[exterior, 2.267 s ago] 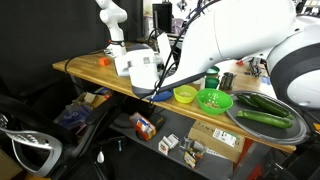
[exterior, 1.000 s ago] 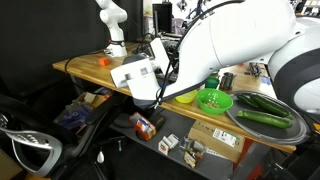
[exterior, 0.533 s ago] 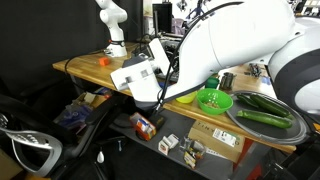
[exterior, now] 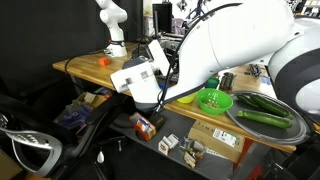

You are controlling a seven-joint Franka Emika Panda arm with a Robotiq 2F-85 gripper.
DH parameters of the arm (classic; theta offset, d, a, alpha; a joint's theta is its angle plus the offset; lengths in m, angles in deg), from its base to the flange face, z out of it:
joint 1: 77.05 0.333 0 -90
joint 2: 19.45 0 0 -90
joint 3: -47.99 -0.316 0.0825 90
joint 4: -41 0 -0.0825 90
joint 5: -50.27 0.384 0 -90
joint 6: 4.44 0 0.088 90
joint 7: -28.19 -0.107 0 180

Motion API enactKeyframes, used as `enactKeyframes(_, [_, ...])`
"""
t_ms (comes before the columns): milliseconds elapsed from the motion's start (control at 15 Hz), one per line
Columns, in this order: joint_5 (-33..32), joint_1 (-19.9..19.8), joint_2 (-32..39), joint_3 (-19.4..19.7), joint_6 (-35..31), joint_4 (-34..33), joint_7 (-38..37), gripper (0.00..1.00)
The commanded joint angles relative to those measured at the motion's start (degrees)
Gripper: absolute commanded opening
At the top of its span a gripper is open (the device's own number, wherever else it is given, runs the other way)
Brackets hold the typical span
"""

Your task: Pour the contents in the orange bowl into the yellow bowl, place the orange bowl on the dark blue plate

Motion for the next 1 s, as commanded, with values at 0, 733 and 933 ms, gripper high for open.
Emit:
enactKeyframes(0, [-0.2, -0.7, 0.0, -1.3, -1.3, 0.1, 2.5, 0.02])
enactKeyframes(733, [-1.9, -0.3, 0.0, -1.6, -3.0, 3.0, 3.7, 0.02])
enactKeyframes(933, [-3.7, 0.3, 0.0, -1.1, -2.1, 4.1, 3.0, 0.02])
